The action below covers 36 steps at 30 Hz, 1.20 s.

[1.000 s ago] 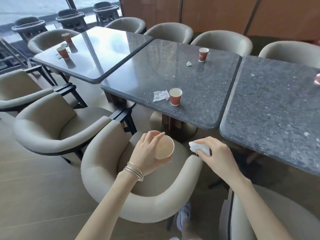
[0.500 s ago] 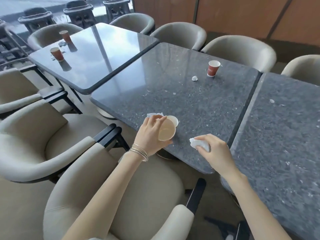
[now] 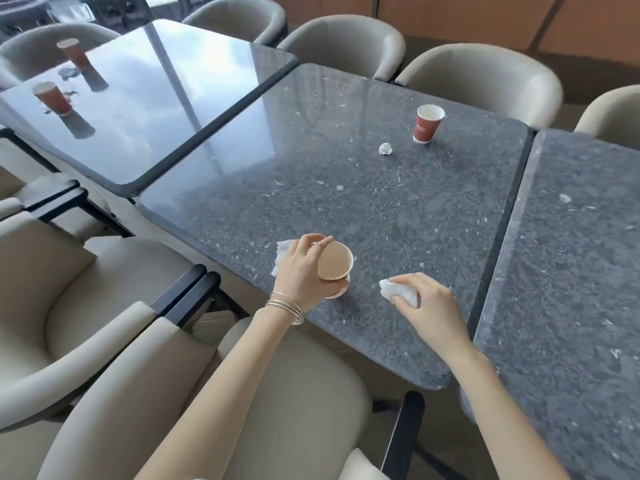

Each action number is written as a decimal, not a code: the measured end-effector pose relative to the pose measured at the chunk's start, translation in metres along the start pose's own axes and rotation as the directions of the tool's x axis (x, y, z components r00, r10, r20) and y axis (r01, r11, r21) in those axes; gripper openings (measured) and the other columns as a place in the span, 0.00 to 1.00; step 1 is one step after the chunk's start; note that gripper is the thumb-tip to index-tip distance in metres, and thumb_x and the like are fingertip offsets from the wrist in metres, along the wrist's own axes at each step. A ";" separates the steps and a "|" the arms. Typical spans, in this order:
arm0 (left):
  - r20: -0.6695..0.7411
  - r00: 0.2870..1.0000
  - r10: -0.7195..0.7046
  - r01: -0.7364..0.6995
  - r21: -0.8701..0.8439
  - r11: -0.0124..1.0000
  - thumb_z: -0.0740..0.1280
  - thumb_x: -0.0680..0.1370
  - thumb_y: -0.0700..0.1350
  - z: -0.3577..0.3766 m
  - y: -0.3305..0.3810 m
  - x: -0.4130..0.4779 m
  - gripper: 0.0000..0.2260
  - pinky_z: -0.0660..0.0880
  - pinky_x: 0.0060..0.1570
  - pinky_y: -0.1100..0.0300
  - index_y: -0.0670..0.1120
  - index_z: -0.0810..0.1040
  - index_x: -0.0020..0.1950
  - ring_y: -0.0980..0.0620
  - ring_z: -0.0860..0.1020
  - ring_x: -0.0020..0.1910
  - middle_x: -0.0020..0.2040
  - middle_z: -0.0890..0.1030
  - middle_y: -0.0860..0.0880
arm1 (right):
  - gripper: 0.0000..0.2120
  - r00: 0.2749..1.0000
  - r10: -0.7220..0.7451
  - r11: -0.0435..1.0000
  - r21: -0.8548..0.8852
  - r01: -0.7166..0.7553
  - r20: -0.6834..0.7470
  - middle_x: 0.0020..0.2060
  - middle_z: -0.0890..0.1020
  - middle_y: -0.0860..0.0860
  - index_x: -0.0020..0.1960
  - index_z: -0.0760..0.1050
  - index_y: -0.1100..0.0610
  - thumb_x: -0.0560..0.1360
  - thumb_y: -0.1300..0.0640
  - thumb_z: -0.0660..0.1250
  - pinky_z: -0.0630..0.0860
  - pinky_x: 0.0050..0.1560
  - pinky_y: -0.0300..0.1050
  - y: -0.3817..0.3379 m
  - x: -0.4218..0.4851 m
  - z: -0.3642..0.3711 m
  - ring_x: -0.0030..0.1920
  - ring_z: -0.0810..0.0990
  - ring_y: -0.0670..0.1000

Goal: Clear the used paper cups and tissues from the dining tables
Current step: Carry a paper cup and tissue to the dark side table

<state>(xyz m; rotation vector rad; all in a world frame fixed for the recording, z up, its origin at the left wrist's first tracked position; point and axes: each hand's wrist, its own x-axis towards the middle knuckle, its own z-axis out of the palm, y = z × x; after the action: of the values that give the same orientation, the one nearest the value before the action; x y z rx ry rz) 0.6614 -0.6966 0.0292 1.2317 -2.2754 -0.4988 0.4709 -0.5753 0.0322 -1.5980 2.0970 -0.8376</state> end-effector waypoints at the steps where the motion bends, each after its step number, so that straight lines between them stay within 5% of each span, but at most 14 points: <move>1: 0.019 1.000 0.006 -0.006 0.000 1.000 0.79 0.60 0.50 0.004 -0.002 0.001 0.33 0.70 0.55 0.51 0.41 0.75 0.62 0.40 0.74 0.54 0.58 0.76 0.42 | 0.09 1.000 0.004 1.000 -0.006 -0.004 0.000 0.45 0.80 0.45 0.50 0.78 0.50 0.71 0.58 0.69 0.70 0.39 0.43 0.001 0.004 0.003 0.47 0.77 0.48; 8: 0.007 1.000 -0.030 0.030 -0.189 0.982 0.80 0.60 0.48 0.027 -0.008 -0.001 0.35 0.69 0.58 0.55 0.42 0.73 0.64 0.43 0.74 0.57 0.59 0.73 0.42 | 0.08 1.000 0.017 1.000 -0.001 -0.017 0.022 0.45 0.80 0.46 0.50 0.79 0.51 0.71 0.58 0.70 0.75 0.42 0.50 0.010 0.016 0.017 0.47 0.77 0.50; 12: 0.096 0.995 -0.025 0.045 -0.218 0.975 0.81 0.58 0.47 0.036 -0.017 -0.004 0.41 0.68 0.61 0.48 0.41 0.70 0.67 0.42 0.72 0.61 0.63 0.71 0.41 | 0.08 0.999 0.020 1.000 -0.005 -0.019 0.038 0.45 0.80 0.46 0.50 0.79 0.51 0.71 0.58 0.70 0.76 0.44 0.51 0.019 0.020 0.025 0.47 0.78 0.50; 18: 0.157 0.988 0.014 0.024 -0.237 0.971 0.81 0.57 0.48 0.051 -0.025 -0.016 0.47 0.63 0.67 0.52 0.43 0.63 0.71 0.46 0.65 0.69 0.70 0.65 0.44 | 0.09 0.996 0.063 0.998 -0.026 -0.062 0.060 0.46 0.80 0.48 0.51 0.78 0.52 0.71 0.60 0.69 0.76 0.45 0.54 0.040 0.020 0.043 0.48 0.77 0.51; 28: 0.066 0.997 -0.043 0.055 -0.193 0.980 0.75 0.68 0.43 0.064 -0.035 -0.028 0.25 0.66 0.65 0.49 0.40 0.73 0.62 0.42 0.68 0.66 0.67 0.70 0.42 | 0.15 0.994 0.036 0.998 -0.054 -0.031 0.102 0.53 0.80 0.50 0.55 0.79 0.55 0.69 0.60 0.73 0.71 0.53 0.46 0.062 0.021 0.075 0.55 0.73 0.52; 36: 0.025 1.000 -0.014 0.019 -0.235 0.972 0.75 0.68 0.44 0.045 -0.052 -0.048 0.32 0.65 0.61 0.66 0.48 0.67 0.69 0.53 0.69 0.64 0.65 0.71 0.49 | 0.11 0.993 0.070 0.990 -0.129 -0.059 0.090 0.50 0.80 0.49 0.53 0.80 0.54 0.71 0.61 0.70 0.68 0.45 0.42 0.063 0.017 0.090 0.51 0.74 0.53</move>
<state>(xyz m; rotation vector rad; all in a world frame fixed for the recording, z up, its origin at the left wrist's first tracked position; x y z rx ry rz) 0.6920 -0.6790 -0.0466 1.1318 -2.1525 -0.7687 0.4757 -0.6011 -0.0761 -1.5900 2.1598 -0.6071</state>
